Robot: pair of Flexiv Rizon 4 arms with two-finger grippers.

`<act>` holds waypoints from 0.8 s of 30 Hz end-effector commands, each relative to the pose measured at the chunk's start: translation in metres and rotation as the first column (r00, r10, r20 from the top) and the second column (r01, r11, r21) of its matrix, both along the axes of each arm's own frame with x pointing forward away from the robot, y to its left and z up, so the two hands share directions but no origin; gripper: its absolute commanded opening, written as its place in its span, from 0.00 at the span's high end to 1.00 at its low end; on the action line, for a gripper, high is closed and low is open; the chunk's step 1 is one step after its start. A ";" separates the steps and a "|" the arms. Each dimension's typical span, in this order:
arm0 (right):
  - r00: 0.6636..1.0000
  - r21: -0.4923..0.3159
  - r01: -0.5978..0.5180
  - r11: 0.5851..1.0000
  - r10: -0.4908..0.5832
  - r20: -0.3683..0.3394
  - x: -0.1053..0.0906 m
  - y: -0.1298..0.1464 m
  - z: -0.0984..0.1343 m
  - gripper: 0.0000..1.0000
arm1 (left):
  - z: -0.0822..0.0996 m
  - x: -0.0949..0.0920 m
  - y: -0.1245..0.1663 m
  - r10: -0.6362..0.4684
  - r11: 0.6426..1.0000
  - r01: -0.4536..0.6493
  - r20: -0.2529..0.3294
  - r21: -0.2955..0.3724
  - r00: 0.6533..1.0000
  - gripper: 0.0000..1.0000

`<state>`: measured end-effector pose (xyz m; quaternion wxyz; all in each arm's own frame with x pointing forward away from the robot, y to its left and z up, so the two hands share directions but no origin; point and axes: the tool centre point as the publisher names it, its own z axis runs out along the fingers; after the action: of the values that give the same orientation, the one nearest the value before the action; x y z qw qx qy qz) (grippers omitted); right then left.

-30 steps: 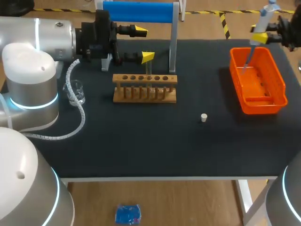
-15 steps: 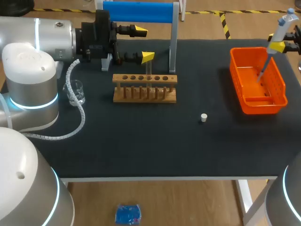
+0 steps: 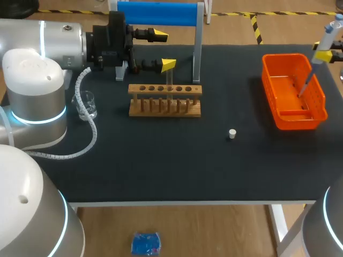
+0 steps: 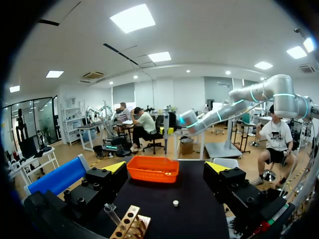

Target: Invert the test tube, pick up the pipette, mount the tip to pipette, aspirate from beaker and dispense into the tube, eject the tip, return the pipette, and cap with the stopper.

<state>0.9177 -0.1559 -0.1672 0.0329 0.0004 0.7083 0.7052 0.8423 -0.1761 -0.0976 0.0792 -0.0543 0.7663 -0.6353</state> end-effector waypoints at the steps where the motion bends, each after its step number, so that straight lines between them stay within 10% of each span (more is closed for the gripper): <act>1: 0.999 0.015 -0.034 0.999 0.034 -0.002 0.009 -0.008 -0.007 1.00 | -0.001 0.000 0.000 0.002 1.000 -0.002 0.002 -0.004 1.000 0.00; 24: 0.999 0.028 -0.048 0.998 0.048 -0.006 0.012 -0.013 -0.011 1.00 | -0.001 0.000 0.000 0.002 1.000 -0.002 0.002 -0.004 1.000 0.00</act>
<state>0.9287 -0.1673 -0.1780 0.0155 -0.0115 0.6980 0.7158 0.8423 -0.1761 -0.0976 0.0792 -0.0543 0.7663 -0.6353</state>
